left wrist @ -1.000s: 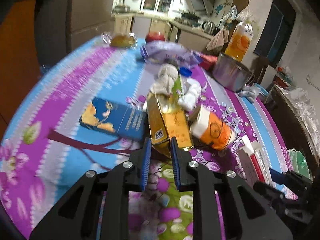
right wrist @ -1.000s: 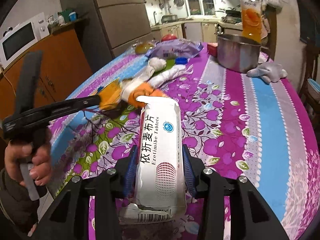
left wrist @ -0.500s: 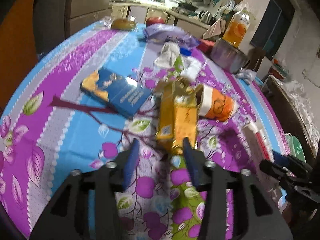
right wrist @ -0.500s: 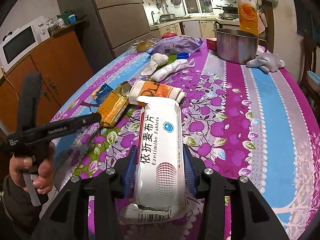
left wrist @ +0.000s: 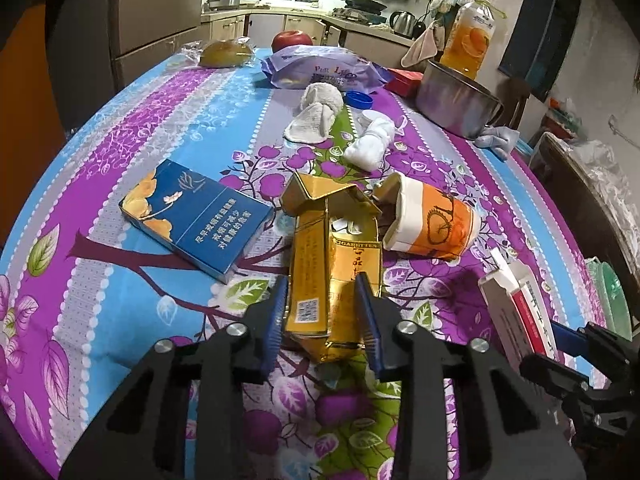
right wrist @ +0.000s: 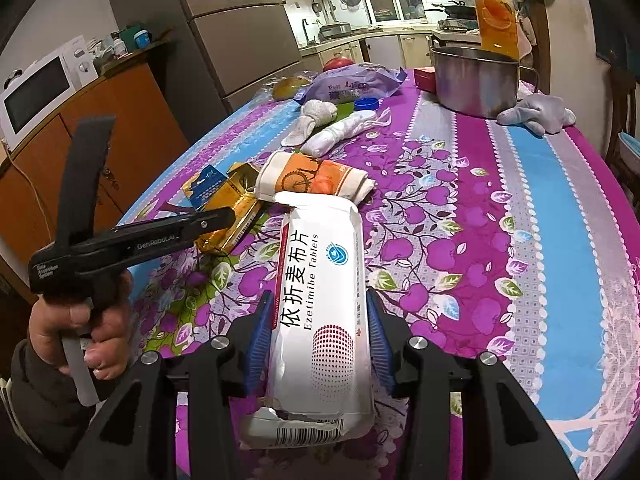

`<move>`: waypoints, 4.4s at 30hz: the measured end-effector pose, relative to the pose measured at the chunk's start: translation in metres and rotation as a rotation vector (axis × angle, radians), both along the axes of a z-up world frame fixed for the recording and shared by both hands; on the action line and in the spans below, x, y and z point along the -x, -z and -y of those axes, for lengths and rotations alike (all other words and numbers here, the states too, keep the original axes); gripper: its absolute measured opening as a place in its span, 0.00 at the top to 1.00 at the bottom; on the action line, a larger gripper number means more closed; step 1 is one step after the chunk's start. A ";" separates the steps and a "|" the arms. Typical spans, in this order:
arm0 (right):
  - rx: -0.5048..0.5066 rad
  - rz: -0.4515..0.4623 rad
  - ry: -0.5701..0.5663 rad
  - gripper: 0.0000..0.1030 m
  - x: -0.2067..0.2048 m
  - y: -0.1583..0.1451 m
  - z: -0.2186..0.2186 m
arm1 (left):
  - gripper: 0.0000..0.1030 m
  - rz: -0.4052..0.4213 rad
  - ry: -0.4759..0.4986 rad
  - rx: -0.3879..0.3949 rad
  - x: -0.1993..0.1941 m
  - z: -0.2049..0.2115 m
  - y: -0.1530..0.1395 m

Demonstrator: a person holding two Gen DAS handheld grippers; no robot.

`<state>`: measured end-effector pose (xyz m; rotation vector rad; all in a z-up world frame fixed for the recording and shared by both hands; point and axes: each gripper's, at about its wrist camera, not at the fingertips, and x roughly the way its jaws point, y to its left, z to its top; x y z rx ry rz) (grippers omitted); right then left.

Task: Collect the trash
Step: 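Lift and carry the gold carton and white box over the green bin, then open the left tool to drop the gold carton while the right tool drops the white box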

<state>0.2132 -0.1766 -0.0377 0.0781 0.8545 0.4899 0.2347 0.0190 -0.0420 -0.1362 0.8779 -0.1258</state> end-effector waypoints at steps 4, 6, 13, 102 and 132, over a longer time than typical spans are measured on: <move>-0.003 0.018 0.020 0.56 0.001 -0.001 0.002 | 0.82 0.025 0.002 -0.022 0.008 0.008 -0.001; 0.000 0.048 0.047 0.56 0.005 -0.005 0.005 | 0.82 0.045 0.009 -0.041 0.014 0.014 -0.003; 0.012 0.147 0.128 0.56 0.015 -0.024 0.017 | 0.82 0.175 -0.041 -0.107 0.042 0.027 -0.030; 0.162 -0.145 0.793 0.56 0.121 -0.048 0.475 | 0.82 0.138 0.616 -0.123 0.059 0.458 -0.056; 0.150 -0.132 0.828 0.45 0.128 -0.044 0.484 | 0.45 0.092 0.630 -0.120 0.055 0.470 -0.050</move>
